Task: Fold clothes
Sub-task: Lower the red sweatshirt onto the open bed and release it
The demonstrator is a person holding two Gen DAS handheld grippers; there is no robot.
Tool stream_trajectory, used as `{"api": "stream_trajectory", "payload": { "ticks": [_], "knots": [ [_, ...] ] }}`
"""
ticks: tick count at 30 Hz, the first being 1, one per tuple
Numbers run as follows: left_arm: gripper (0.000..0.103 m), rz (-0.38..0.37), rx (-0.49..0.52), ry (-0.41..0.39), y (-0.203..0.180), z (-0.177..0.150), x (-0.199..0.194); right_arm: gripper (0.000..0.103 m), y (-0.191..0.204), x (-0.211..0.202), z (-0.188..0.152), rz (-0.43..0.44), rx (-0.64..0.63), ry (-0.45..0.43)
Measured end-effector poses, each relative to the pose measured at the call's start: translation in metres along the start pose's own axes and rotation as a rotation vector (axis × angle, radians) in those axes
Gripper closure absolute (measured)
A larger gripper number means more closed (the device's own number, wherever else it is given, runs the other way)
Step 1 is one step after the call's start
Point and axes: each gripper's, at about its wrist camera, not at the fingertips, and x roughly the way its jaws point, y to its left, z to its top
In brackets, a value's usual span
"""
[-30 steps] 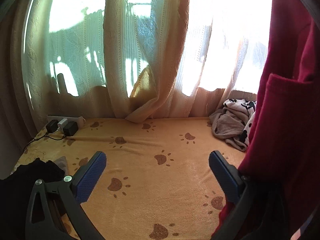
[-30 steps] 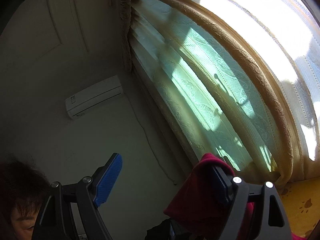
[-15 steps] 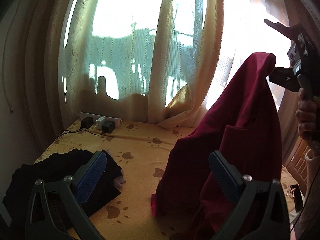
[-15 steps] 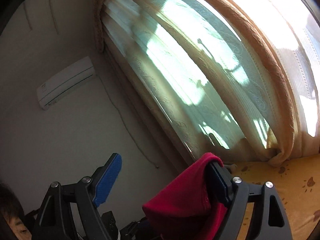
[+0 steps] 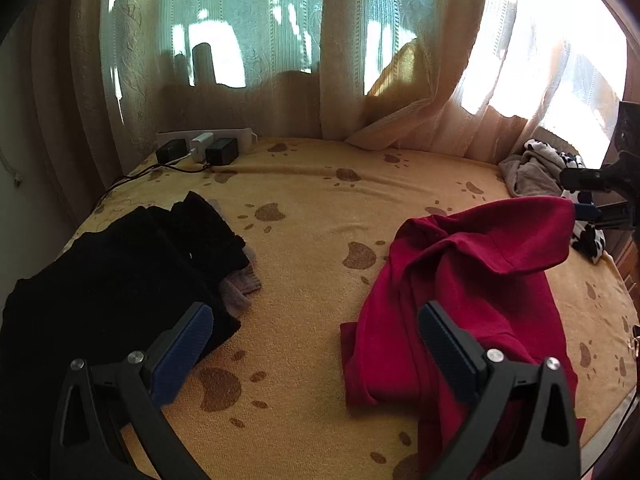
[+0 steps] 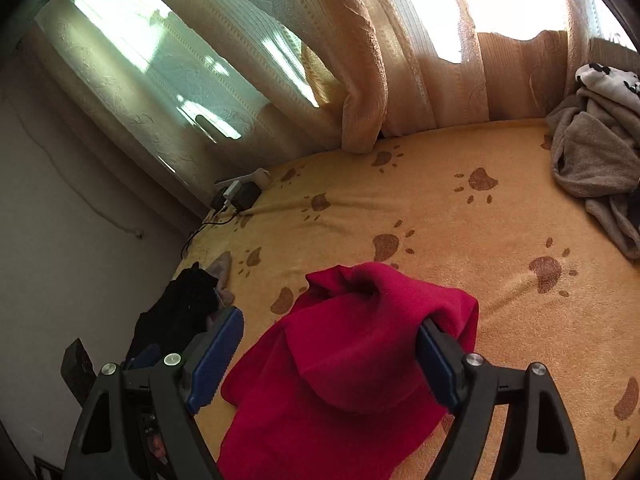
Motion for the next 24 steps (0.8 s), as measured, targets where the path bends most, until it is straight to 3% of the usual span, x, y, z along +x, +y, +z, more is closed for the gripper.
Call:
{"api": "stream_trajectory", "payload": {
  "ticks": [4,7,9,13,16,20,24],
  "knots": [
    [0.000,-0.096,0.003,0.118,-0.011,-0.008,0.026,0.018,-0.015,-0.004,-0.018,0.069,0.054,0.070],
    [0.000,-0.204,-0.027,0.162,-0.021,-0.015,0.034,0.018,-0.031,-0.007,-0.031,0.128,0.122,0.117],
    [0.000,-0.293,-0.053,0.173,-0.030,-0.016,0.033,0.018,-0.036,-0.013,-0.038,0.119,0.138,0.123],
    [0.000,-0.494,-0.070,0.237,-0.056,-0.025,0.030,0.018,-0.034,-0.041,-0.048,0.054,0.108,0.031],
    [0.000,-0.571,0.005,0.292,-0.089,-0.042,0.025,0.018,-0.015,-0.056,-0.055,0.014,0.013,-0.050],
    [0.000,-0.538,0.156,0.169,-0.107,-0.054,-0.006,0.018,0.019,-0.038,-0.067,0.024,-0.090,-0.029],
    [0.000,-0.473,0.101,0.035,-0.070,-0.046,-0.032,0.018,0.047,0.008,-0.078,0.029,-0.155,0.058]
  ]
}}
